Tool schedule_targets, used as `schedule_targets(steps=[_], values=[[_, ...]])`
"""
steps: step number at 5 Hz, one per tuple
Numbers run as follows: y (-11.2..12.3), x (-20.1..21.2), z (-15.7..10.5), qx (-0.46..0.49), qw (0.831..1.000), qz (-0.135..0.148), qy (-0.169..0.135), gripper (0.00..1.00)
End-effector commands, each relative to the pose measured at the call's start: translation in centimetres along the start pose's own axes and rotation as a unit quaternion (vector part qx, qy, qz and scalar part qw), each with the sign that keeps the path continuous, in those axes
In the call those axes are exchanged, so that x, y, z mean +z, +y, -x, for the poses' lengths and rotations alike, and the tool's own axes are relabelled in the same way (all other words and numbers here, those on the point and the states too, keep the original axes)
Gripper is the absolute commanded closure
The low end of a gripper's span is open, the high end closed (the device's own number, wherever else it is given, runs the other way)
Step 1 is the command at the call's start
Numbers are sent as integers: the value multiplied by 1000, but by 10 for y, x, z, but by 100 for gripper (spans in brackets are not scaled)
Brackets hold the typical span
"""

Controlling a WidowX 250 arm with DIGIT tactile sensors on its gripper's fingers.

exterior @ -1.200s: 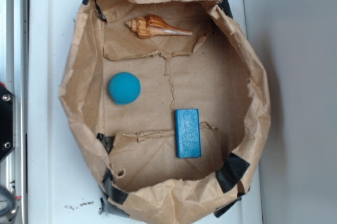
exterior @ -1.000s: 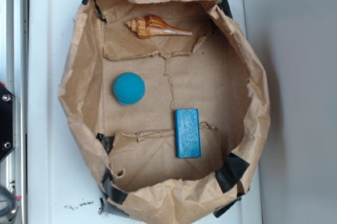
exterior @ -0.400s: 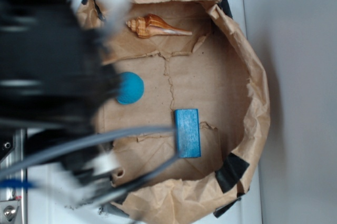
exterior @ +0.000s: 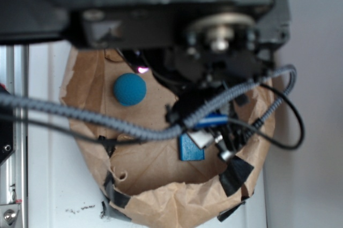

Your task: Grab the blue block.

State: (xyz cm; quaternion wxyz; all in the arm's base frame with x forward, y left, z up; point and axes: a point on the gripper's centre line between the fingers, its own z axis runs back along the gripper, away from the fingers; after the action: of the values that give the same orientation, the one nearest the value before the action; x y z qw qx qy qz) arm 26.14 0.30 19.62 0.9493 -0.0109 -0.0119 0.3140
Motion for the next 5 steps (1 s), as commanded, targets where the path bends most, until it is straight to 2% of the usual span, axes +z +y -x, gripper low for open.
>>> schedule_targets(steps=[1, 2, 3, 4, 5], values=[[8, 16, -9, 10, 999, 17, -26, 0], [3, -30, -2, 44, 997, 25, -51, 0], [-7, -75, -5, 59, 997, -7, -51, 0], [-16, -113, -8, 109, 993, -22, -42, 0], [-30, -144, -25, 162, 985, -43, -35, 0]])
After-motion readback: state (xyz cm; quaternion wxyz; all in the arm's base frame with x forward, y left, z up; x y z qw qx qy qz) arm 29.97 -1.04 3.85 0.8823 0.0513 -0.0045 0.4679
